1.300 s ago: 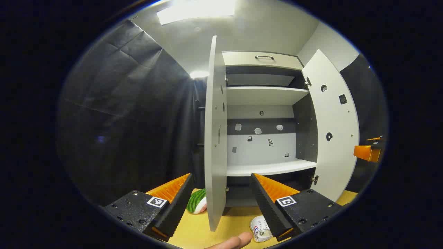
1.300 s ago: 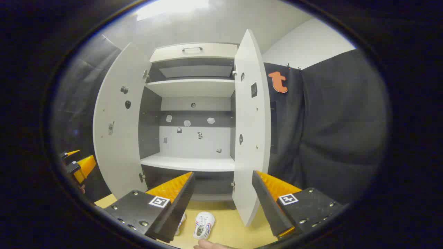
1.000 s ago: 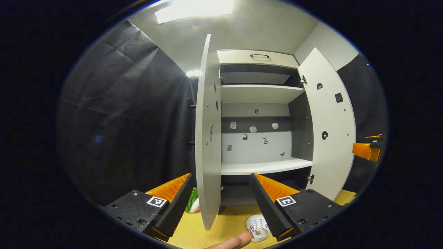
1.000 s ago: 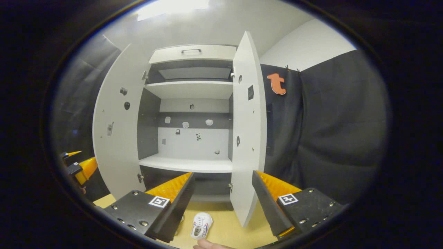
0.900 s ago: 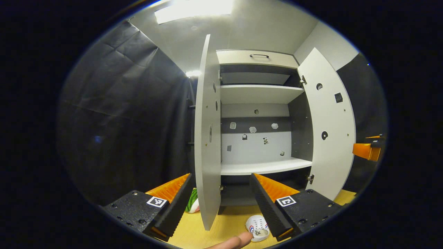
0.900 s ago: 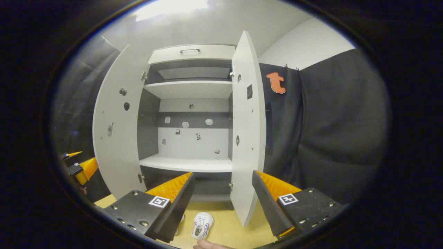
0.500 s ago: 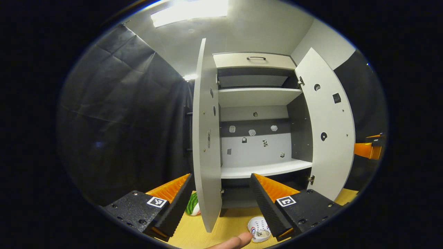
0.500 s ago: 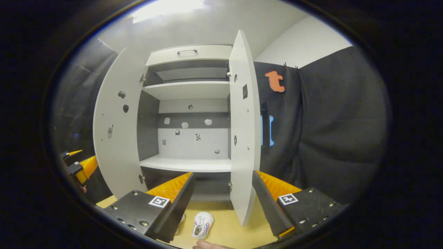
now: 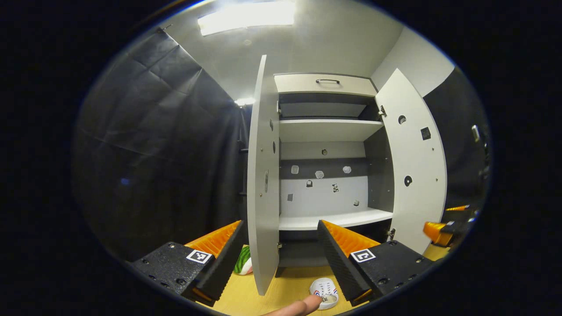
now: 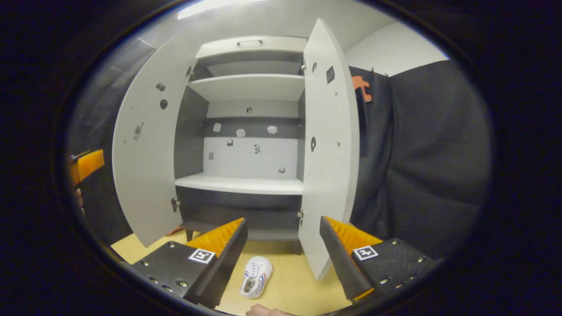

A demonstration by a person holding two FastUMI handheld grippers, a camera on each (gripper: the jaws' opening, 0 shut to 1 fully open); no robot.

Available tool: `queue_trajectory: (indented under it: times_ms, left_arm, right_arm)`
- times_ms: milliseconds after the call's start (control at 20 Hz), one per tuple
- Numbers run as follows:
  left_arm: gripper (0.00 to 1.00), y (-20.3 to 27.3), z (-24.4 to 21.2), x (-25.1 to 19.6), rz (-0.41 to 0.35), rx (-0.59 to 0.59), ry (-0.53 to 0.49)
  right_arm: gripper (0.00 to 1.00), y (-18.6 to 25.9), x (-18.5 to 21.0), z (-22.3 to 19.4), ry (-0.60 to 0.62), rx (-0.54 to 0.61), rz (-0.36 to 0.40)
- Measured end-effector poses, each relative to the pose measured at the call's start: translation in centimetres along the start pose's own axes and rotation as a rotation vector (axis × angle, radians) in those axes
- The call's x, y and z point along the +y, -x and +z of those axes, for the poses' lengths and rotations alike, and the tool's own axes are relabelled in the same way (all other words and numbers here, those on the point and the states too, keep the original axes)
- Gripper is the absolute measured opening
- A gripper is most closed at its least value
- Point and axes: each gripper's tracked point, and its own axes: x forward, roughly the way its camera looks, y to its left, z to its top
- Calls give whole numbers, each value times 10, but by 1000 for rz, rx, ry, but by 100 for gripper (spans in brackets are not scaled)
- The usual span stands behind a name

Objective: Grab one shoe with the right hand and put it into the shoe cabinet, grab the other shoe with the left hand and put it into the shoe cabinet; then close the right door with the right hand and the left door with the left hand.

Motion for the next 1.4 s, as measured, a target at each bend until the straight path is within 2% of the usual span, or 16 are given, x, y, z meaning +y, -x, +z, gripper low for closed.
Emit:
queue_trajectory:
  times_ms: [200,250,300,400,650,750,850,900,1000,1050,1100,1150,1200,1250,1400]
  left_arm:
    - [99,8,-3,-3,-26,2,12]
    - [99,10,-6,-2,-30,5,18]
    - [99,13,-10,1,-30,12,25]
    - [99,19,-21,7,-19,31,40]
    - [99,28,-29,13,-30,43,47]
    - [99,29,-27,16,-27,27,40]
    - [99,29,-32,18,-32,30,38]
    - [99,29,-35,19,-34,38,40]
    - [99,26,-43,18,-34,58,48]
    - [99,26,-47,16,-41,72,51]
    - [99,26,-52,12,-55,83,51]
    - [99,26,-55,10,-63,94,48]
    - [99,26,-57,9,-67,97,43]
    - [99,25,-58,9,-67,96,36]
    - [99,24,-61,9,-57,111,14]
  right_arm:
    - [99,-30,30,-70,-9,114,41]
    - [94,-36,38,-91,-8,157,52]
    - [99,-40,48,-114,-14,201,68]
    - [98,-50,67,-159,-25,284,98]
    - [99,-75,87,-244,-19,431,95]
    - [90,-80,88,-270,-37,500,81]
    - [88,-86,93,-290,-67,549,75]
    - [72,-83,95,-293,-82,564,80]
    - [71,-85,104,-302,-68,569,98]
    - [71,-85,102,-310,-55,590,69]
    - [28,-83,103,-316,-38,604,64]
    - [28,-84,105,-318,-14,604,72]
    - [34,-91,106,-318,-10,568,75]
    - [34,-99,104,-320,-10,541,66]
    - [10,-116,104,-319,-79,506,86]
